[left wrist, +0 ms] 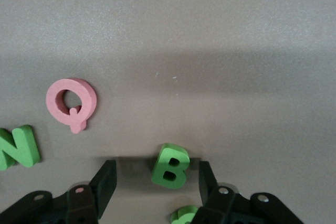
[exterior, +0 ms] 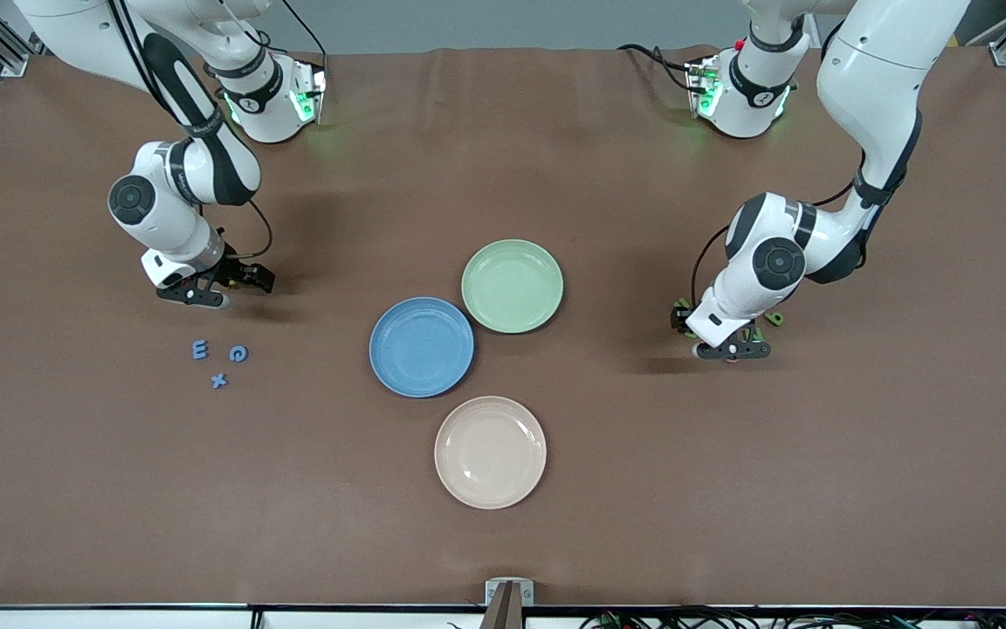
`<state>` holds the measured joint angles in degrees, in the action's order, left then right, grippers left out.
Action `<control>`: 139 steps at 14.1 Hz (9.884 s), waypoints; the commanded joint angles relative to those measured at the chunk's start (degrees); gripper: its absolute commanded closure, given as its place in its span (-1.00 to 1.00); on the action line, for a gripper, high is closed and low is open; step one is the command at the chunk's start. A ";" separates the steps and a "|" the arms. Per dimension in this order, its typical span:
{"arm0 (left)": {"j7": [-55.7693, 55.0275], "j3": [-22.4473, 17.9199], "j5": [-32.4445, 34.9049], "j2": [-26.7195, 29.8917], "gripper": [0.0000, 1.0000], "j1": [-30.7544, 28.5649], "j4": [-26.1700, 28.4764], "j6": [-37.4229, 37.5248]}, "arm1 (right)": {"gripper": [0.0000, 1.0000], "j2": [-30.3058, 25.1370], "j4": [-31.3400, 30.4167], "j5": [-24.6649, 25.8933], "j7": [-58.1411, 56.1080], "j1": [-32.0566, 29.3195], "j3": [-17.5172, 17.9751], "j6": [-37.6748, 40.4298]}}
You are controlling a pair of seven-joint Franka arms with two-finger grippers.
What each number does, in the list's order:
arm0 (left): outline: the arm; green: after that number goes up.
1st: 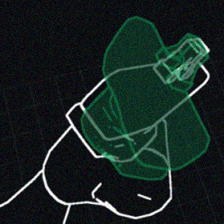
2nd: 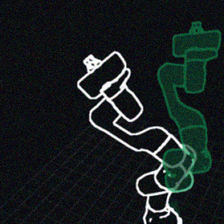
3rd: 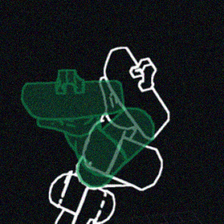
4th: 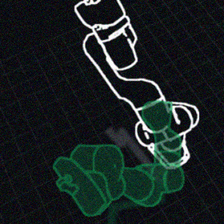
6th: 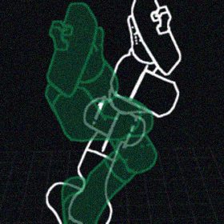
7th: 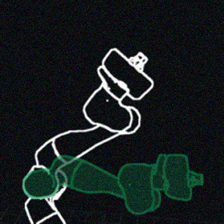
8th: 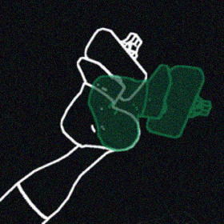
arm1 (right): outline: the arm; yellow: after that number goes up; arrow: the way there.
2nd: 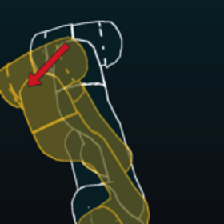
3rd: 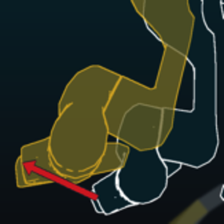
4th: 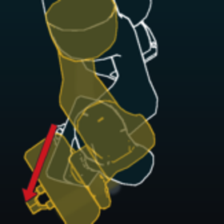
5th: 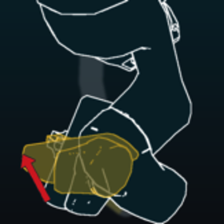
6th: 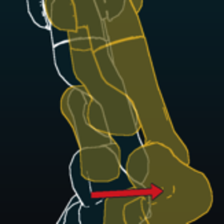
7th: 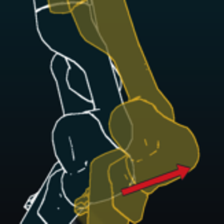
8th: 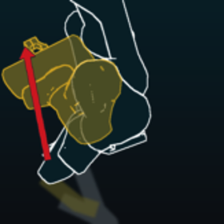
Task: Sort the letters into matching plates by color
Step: 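Grasp the green B with the left gripper while the right gripper grasps the blue g, then carry the green B onto the green plate and open the left gripper, then move the left gripper back to the green n and grasp it, then carry the blue g to the blue plate while the left gripper lifts the n, then drop the n on the green plate while the right gripper reaches the blue x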
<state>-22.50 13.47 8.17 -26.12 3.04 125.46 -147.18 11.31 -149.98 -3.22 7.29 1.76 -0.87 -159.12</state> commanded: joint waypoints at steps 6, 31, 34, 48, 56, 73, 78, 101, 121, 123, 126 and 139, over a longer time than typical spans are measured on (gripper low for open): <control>-2.99 0.15 1.41 -1.30 0.56 0.21 -1.01 -2.32 | -0.94 -0.76 -2.78 -0.38 1.93 0.96 -0.28 -0.84; -48.32 22.04 0.62 -2.43 0.73 13.38 -17.97 19.59 | -0.81 1.00 -2.87 0.41 1.24 -1.23 -0.54 -0.66; -53.96 21.86 1.32 -5.60 0.73 16.55 -17.80 16.23 | -0.77 0.91 -3.22 0.41 1.24 -0.97 -0.45 -0.66; -63.55 18.79 15.56 -14.75 0.69 19.90 -20.87 9.28 | 0.91 1.08 -2.87 0.41 2.03 0.00 -0.28 -0.31; -63.55 18.79 15.56 -14.57 0.54 19.98 -20.61 9.28 | -0.42 1.79 -2.86 0.23 2.64 -0.09 -0.28 -0.40; -51.27 32.30 12.74 -6.49 -0.99 -7.66 -15.87 14.55 | -0.21 2.58 -2.87 0.23 3.26 0.00 -0.19 5.84; -42.02 33.02 17.82 -6.31 -0.99 -16.03 -13.76 17.81 | 0.30 2.58 -2.60 0.23 3.08 0.61 -0.19 5.84; -37.53 36.36 38.06 -6.31 -0.78 -34.16 7.25 2.87 | 0.59 14.34 39.37 -0.21 12.72 9.03 -0.19 37.38; -38.76 37.50 40.61 -7.19 0.60 -35.21 6.29 1.02 | 0.56 30.53 55.85 -6.62 48.69 30.76 -0.19 24.65; -40.42 38.91 40.34 -7.19 0.60 -35.21 5.24 1.20 | 0.54 30.44 54.88 -6.62 49.05 30.93 -0.19 24.65; -44.38 41.80 39.04 -7.54 0.60 -34.42 2.52 4.16 | 0.35 30.44 54.70 -6.62 50.72 31.63 -0.19 24.91; -66.96 44.10 23.29 -10.61 0.60 -11.67 -11.12 17.55 | -1.00 27.28 67.62 -5.92 40.02 22.69 -0.54 47.14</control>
<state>-87.13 58.02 32.22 -35.09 -10.50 115.55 -130.57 39.68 -84.63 -8.84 51.75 28.01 -1.99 -115.97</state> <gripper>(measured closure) 0.736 0.000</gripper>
